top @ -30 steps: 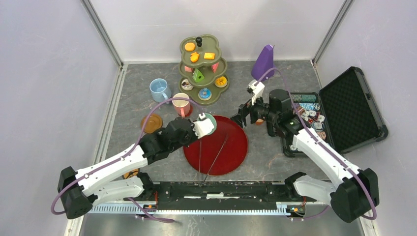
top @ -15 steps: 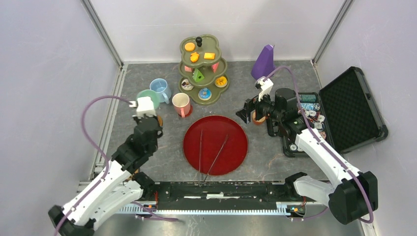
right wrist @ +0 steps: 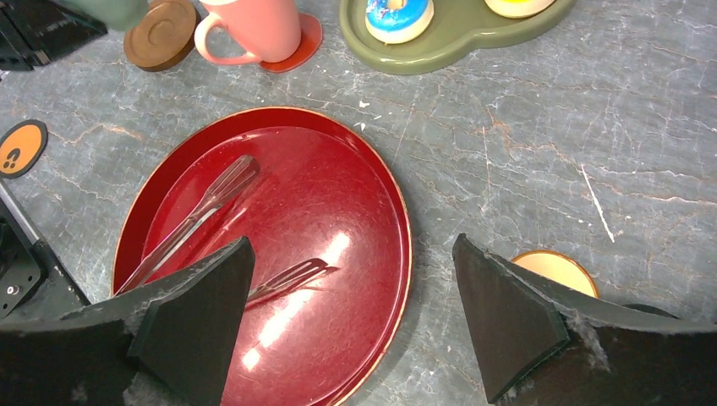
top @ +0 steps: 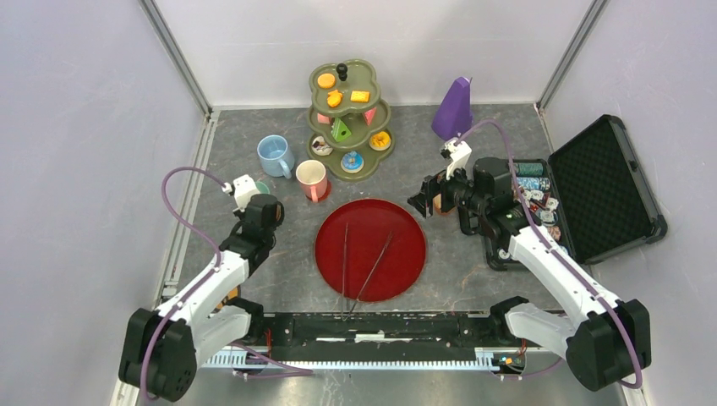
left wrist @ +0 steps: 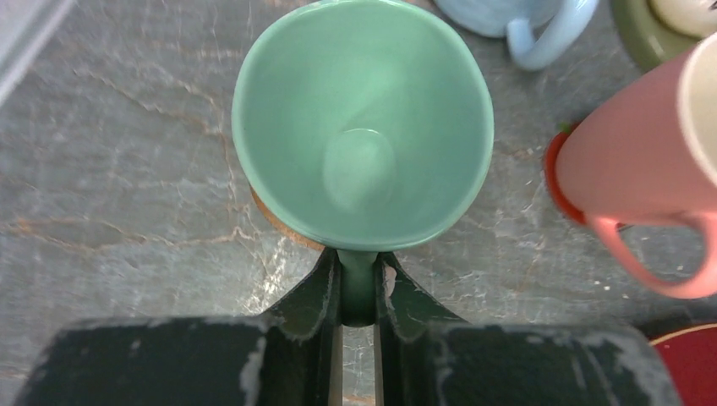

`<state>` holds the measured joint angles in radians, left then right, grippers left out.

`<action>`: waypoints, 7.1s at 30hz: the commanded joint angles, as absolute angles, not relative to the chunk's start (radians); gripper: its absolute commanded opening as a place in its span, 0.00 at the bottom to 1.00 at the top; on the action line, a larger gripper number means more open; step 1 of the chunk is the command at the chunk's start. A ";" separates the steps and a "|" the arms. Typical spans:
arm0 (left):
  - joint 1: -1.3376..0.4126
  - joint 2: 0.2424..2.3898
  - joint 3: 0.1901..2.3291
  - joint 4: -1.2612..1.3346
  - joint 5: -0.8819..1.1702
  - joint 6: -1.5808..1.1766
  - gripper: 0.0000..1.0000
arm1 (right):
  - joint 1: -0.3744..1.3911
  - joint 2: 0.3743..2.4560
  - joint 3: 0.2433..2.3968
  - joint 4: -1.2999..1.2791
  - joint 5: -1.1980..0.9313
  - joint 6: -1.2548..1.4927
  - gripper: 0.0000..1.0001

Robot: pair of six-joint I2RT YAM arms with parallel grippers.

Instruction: Serve the afternoon tea

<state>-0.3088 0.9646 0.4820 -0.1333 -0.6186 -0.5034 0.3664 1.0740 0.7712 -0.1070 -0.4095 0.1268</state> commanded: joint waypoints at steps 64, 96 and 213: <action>-0.291 1.094 0.564 -0.177 -0.722 -0.830 0.61 | 0.336 1.102 0.736 -0.034 -0.492 0.159 0.95; 0.147 0.737 0.660 -0.860 -0.397 -0.912 1.00 | 0.335 1.160 0.739 -0.008 -0.557 0.191 0.95; 0.649 0.815 0.364 -0.738 -0.411 -1.446 1.00 | 0.364 1.189 0.712 0.047 -0.700 0.292 0.97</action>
